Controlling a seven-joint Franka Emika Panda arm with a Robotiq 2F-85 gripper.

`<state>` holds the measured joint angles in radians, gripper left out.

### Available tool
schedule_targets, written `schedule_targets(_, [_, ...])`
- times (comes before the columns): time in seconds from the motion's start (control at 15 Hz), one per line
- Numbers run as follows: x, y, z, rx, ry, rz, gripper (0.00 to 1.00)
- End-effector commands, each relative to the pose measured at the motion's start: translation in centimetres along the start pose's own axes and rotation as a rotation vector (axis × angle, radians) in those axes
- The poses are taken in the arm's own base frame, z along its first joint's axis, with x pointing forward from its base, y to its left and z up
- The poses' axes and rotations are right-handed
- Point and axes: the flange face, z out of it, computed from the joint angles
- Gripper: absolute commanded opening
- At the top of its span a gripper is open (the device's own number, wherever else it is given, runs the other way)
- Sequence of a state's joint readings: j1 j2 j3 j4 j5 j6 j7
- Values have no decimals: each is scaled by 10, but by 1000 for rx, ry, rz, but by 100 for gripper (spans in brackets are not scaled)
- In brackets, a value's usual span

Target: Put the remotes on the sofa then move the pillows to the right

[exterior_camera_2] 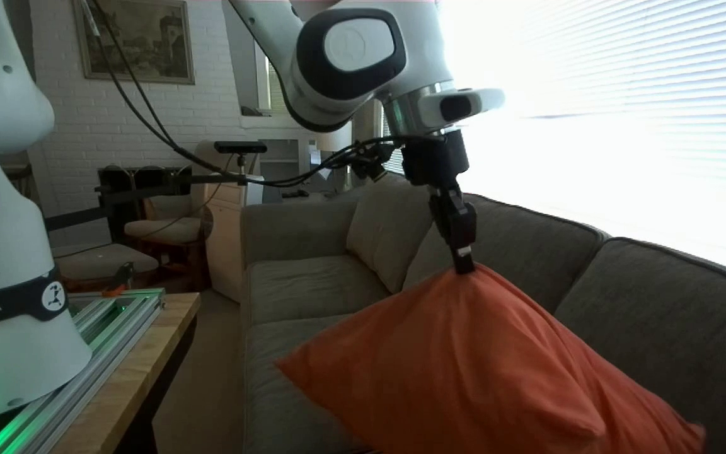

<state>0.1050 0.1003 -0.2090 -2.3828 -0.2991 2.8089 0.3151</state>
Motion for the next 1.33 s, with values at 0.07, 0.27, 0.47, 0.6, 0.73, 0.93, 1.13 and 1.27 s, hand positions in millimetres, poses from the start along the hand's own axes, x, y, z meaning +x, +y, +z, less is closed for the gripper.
schedule_targets(0.07, [0, 59, -26, -114, 77, 149, 1])
schedule_targets(0.27, [-3, 97, -27, -143, 71, 281, 1])
schedule_targets(0.47, [-5, 127, -25, -161, 77, 379, 1])
schedule_targets(0.6, [-6, 139, -14, -173, 71, 422, 1])
schedule_targets(0.73, [-8, 144, -4, -155, 66, 486, 1])
schedule_targets(0.93, [-11, 134, 4, -120, 83, 527, 31])
schedule_targets(1.13, [-11, 118, 9, -86, 117, 516, 50])
schedule_targets(1.27, [-11, 108, 13, -69, 126, 508, 64])
